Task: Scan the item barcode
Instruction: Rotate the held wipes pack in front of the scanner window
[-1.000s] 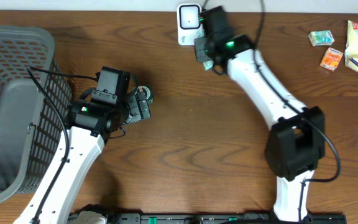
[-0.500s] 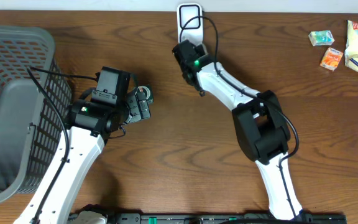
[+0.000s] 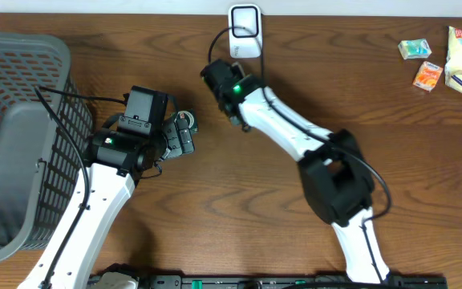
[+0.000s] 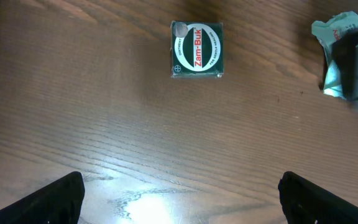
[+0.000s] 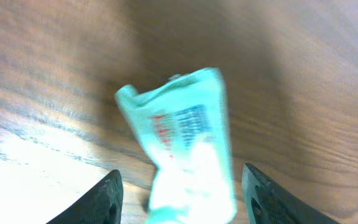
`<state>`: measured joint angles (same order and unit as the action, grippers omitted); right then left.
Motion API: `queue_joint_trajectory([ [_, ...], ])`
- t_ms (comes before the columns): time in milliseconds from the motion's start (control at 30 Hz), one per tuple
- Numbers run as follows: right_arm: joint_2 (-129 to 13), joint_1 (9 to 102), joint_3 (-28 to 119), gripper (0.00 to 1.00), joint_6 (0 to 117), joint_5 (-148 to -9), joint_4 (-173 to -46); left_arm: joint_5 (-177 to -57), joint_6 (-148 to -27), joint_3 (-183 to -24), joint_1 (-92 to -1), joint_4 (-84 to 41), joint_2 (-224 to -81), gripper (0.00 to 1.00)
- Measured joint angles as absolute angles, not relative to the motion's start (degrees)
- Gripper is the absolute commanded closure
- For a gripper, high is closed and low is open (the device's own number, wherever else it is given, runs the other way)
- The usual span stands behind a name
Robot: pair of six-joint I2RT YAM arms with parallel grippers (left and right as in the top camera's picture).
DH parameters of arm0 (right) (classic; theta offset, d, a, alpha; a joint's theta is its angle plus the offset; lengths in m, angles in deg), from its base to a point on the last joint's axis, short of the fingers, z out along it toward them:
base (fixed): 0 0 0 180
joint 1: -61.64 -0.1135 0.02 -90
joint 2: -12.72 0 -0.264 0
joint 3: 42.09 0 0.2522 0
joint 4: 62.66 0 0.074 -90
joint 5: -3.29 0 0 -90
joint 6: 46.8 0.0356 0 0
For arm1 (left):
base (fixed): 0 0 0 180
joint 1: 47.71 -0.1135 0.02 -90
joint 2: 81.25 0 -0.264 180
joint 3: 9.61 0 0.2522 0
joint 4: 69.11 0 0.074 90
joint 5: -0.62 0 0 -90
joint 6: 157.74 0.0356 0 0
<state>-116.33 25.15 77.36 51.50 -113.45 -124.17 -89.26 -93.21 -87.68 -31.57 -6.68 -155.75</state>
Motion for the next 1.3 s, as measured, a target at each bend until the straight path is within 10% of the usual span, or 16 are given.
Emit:
queue_joint_trajectory([
  [467,-115.5,35.0,78.4,0.59,48.0,-93.1,-126.6,-89.3,-93.2,-87.7,-31.6,-6.7,-155.7,0.02],
  [767,-119.8,34.9,78.4,0.99,47.1,-91.7,-126.1,-89.3,-93.2,-87.7,-31.6,-6.7,-155.7,0.02],
  [1300,-119.5,34.9,85.6,0.96,47.0,-94.9,-104.7,-89.3,-93.2,-87.7,-31.6,-6.7,-155.7,0.02],
])
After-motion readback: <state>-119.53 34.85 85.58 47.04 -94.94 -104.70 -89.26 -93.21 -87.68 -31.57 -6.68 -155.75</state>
